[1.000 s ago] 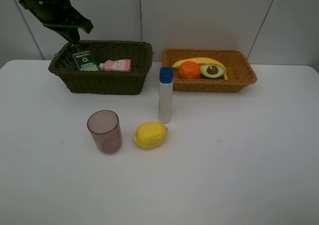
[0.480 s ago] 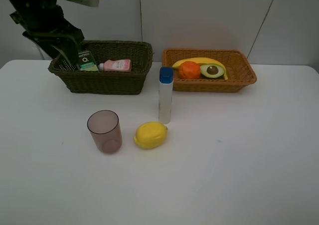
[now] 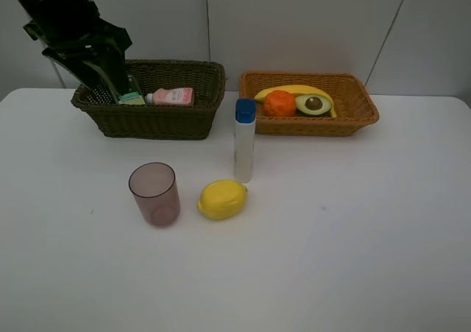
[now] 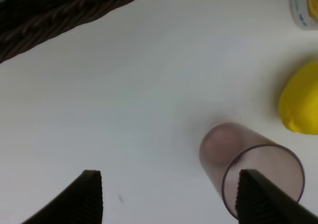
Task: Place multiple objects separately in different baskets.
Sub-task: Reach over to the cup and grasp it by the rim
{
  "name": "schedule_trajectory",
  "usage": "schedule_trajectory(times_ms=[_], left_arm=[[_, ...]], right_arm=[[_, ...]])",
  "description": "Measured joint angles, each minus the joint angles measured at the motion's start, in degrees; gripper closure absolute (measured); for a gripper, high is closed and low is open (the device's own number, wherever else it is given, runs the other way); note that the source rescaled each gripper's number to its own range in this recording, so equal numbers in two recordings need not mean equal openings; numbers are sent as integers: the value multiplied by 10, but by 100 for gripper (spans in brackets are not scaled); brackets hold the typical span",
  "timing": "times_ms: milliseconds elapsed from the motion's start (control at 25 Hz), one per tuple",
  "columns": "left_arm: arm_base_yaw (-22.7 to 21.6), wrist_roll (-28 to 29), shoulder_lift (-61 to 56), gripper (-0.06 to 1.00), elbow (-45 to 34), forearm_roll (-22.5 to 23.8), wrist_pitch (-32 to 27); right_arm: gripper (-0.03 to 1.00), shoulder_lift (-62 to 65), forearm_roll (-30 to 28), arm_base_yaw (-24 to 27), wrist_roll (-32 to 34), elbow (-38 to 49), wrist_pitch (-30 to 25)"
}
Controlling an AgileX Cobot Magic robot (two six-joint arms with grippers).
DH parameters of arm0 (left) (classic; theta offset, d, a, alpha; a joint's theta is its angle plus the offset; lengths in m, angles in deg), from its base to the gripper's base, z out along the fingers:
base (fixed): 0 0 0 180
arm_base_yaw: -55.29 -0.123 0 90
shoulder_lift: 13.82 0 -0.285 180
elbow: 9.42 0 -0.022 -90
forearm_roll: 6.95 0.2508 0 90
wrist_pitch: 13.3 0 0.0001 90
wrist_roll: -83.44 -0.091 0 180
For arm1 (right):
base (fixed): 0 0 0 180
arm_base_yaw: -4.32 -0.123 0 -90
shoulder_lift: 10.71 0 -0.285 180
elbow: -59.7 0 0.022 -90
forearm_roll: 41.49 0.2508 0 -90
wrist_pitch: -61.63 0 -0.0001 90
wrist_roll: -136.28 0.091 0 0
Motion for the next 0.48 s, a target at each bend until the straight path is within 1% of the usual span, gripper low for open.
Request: schedule_trajectory(times_ms=[160,240,360,480], left_arm=[[23,3,-34,18,0,1,-1],[49,12,-54,18,0,1,-1],[99,28,-75,18,0,5,-1],[152,56,-83,18,0,30,-1]], right_arm=[[7,0,0,0,0,0,0],[7,0,0,0,0,0,0],[7,0,0,0,0,0,0],[7,0,0,0,1,0,0]])
